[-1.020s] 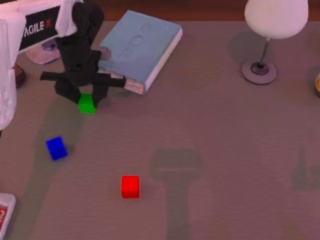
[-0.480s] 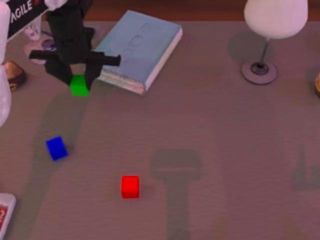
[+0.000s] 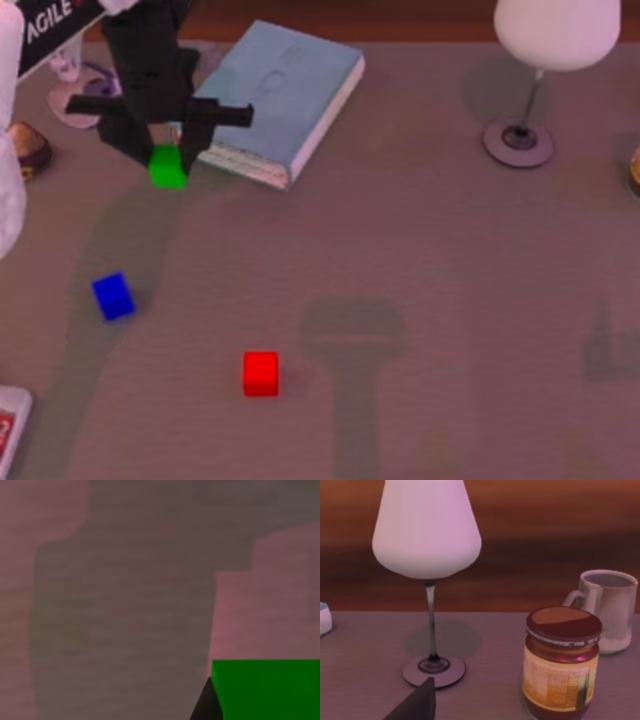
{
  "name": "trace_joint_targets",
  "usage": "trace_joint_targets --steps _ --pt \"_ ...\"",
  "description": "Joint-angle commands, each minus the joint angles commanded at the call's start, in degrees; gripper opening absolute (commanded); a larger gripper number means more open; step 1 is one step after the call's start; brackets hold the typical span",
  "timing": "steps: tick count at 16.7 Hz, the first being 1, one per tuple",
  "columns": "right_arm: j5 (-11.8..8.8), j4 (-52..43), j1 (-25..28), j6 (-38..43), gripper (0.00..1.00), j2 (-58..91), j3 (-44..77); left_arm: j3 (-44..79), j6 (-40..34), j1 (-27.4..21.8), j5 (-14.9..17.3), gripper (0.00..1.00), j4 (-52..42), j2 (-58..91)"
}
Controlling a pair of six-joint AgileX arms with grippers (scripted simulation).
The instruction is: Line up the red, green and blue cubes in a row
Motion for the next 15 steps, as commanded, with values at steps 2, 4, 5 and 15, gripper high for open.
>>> trace_joint_targets --steps 2,4,5,15 --pt "0.00 0.00 0.00 0.00 1.00 0.00 0.00 -2.95 -4.24 -3.89 -0.13 0.00 0.88 -2.07" --pt "0.00 0.00 0.00 0.00 1.00 0.00 0.00 -7.16 -10.82 -9.02 -0.26 0.00 2.04 -4.93" --pt "0.00 0.00 0.00 0.00 1.00 0.00 0.00 -9.62 -14.78 -11.93 -0.32 0.00 2.69 -6.56" --pt "0.00 0.00 0.00 0.00 1.00 0.00 0.00 -27.43 -40.46 -32.61 -0.61 0.00 8.09 -19.26"
